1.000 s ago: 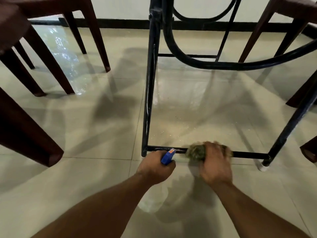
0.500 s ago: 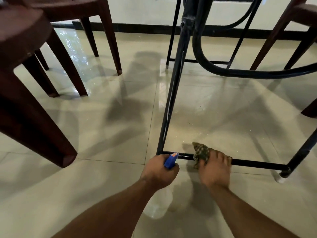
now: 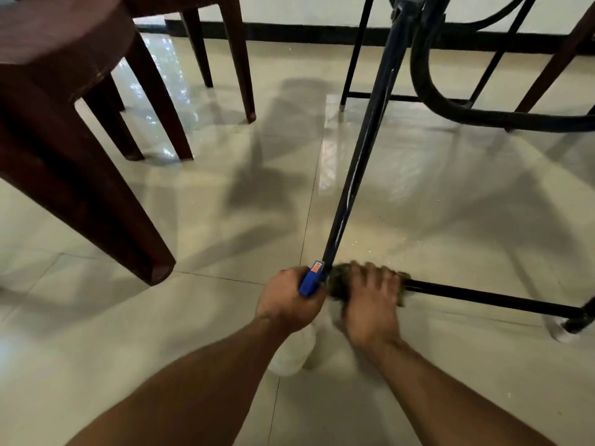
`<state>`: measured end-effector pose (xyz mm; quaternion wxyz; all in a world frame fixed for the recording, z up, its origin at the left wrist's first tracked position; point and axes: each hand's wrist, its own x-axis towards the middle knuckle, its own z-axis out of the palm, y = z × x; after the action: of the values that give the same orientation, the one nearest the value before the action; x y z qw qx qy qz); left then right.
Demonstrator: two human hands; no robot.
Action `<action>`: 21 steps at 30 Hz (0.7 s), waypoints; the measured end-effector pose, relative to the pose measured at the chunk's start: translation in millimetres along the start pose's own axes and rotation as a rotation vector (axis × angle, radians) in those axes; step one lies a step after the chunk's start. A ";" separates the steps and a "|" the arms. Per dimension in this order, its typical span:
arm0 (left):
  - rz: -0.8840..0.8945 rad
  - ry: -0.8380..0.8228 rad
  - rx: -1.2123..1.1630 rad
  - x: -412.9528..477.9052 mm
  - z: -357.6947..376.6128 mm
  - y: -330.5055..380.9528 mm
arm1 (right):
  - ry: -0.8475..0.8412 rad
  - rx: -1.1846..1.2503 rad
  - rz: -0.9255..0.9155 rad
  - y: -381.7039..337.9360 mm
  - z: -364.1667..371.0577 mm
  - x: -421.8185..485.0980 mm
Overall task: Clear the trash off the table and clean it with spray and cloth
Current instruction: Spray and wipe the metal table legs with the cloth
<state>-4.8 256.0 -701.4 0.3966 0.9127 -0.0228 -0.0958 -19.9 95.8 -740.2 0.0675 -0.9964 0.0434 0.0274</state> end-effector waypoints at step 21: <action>0.049 0.063 -0.027 6.1 -29.9 11.0 | -0.196 0.611 0.286 16.3 -129.3 16.0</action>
<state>7.4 269.3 -674.4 0.4115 0.9091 -0.0315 -0.0573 0.8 60.7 -615.3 0.3618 -0.9067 0.1819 0.1178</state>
